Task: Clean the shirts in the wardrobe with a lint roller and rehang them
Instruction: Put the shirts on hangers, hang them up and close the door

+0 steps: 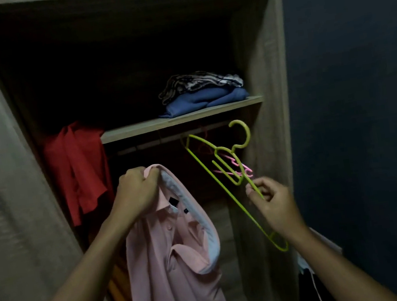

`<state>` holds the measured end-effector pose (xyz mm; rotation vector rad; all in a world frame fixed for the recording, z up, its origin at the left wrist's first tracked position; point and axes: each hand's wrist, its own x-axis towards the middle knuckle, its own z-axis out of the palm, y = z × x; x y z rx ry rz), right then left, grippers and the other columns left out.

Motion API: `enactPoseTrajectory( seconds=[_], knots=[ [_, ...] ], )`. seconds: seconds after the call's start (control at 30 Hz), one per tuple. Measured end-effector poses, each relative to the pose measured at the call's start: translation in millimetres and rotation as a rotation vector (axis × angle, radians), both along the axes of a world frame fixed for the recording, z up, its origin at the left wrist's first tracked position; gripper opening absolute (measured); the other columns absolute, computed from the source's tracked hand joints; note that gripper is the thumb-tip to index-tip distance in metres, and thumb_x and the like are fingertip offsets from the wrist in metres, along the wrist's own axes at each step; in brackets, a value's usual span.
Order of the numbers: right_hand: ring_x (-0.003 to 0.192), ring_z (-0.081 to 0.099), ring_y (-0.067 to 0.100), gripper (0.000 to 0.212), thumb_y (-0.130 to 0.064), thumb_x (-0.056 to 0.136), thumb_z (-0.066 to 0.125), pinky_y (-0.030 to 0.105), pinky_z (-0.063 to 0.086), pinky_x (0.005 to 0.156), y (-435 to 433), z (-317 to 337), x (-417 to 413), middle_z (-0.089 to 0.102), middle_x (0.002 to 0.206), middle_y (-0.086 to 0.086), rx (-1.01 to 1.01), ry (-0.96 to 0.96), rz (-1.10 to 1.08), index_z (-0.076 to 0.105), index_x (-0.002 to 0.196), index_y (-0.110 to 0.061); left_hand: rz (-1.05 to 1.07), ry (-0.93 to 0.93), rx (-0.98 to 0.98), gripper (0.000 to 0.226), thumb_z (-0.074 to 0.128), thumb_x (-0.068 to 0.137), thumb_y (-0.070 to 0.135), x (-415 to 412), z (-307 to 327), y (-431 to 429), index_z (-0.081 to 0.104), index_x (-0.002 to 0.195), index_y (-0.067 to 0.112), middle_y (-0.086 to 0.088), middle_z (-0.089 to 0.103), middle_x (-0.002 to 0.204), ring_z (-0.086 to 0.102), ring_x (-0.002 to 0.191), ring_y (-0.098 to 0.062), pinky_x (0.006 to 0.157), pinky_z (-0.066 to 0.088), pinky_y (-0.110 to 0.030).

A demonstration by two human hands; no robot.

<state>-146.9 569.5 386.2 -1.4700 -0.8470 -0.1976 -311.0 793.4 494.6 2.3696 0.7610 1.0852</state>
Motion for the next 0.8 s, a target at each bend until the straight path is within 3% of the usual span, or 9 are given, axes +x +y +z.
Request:
enactPoseTrajectory(
  seconds=[0.1, 0.3, 0.47, 0.57, 0.67, 0.73, 0.8],
  knots=[
    [0.071, 0.067, 0.011, 0.011, -0.009, 0.09, 0.068, 0.02, 0.052, 0.062, -22.3, -3.7, -18.4, 0.07, 0.076, -0.002, 0.077, 0.023, -0.03, 0.07, 0.09, -0.02, -0.037, -0.003, -0.008, 0.043, 0.038, 0.077, 0.049, 3.8, 7.5, -11.0, 0.054, 0.059, 0.014, -0.012, 0.062, 0.07, 0.064, 0.083, -0.037, 0.066, 0.037, -0.034],
    [0.059, 0.06, 0.003, 0.01, -0.006, 0.089, 0.07, 0.014, 0.044, 0.056, -38.7, -0.6, -34.2, 0.066, 0.065, -0.008, 0.145, -0.018, -0.023, 0.073, 0.086, -0.016, -0.04, -0.03, 0.024, 0.041, 0.05, 0.095, 0.033, 9.0, 22.0, -17.9, 0.055, 0.06, 0.011, -0.009, 0.059, 0.066, 0.063, 0.083, -0.037, 0.065, 0.036, -0.034],
    [0.054, 0.054, 0.006, 0.013, -0.008, 0.089, 0.07, 0.019, 0.042, 0.051, -51.0, -7.6, -40.9, 0.06, 0.059, -0.006, 0.223, -0.008, -0.05, 0.071, 0.082, -0.019, -0.055, -0.051, 0.049, 0.042, 0.052, 0.096, 0.03, 8.4, 29.6, -22.9, 0.057, 0.061, 0.01, -0.012, 0.06, 0.068, 0.063, 0.083, -0.037, 0.065, 0.036, -0.034],
    [0.056, 0.057, 0.011, 0.006, -0.021, 0.087, 0.071, 0.024, 0.045, 0.05, -52.9, -1.7, -46.7, 0.062, 0.065, -0.004, 0.3, 0.009, -0.032, 0.066, 0.088, -0.025, -0.068, -0.055, 0.064, 0.042, 0.051, 0.098, 0.029, 8.5, 33.8, -27.8, 0.058, 0.063, 0.007, -0.014, 0.06, 0.069, 0.061, 0.081, -0.035, 0.065, 0.035, -0.034],
    [0.051, 0.056, 0.013, 0.023, -0.033, 0.081, 0.077, 0.025, 0.044, 0.047, -39.5, 13.5, -47.0, 0.06, 0.063, 0.0, 0.238, 0.132, 0.057, 0.061, 0.098, -0.031, -0.084, -0.065, 0.077, 0.042, 0.051, 0.098, 0.029, 8.8, 41.7, -31.3, 0.06, 0.064, 0.006, -0.014, 0.059, 0.068, 0.06, 0.081, -0.036, 0.065, 0.036, -0.035],
    [0.045, 0.048, 0.012, 0.026, -0.044, 0.081, 0.075, 0.024, 0.037, 0.046, -26.5, 27.8, -47.9, 0.052, 0.055, 0.006, 0.2, 0.141, 0.065, 0.067, 0.092, -0.022, -0.092, -0.063, 0.085, 0.041, 0.05, 0.098, 0.028, 9.0, 48.0, -32.7, 0.062, 0.068, 0.003, -0.014, 0.059, 0.068, 0.059, 0.079, -0.035, 0.064, 0.034, -0.034],
    [0.038, 0.037, 0.013, 0.041, -0.05, 0.086, 0.065, 0.021, 0.028, 0.043, -17.8, 46.3, -50.5, 0.041, 0.05, 0.013, 0.246, 0.158, 0.071, 0.067, 0.073, -0.011, -0.1, -0.053, 0.101, 0.04, 0.049, 0.097, 0.028, 8.7, 53.7, -32.6, 0.063, 0.07, 0.004, -0.01, 0.058, 0.066, 0.057, 0.076, -0.032, 0.062, 0.031, -0.033]
  ],
)
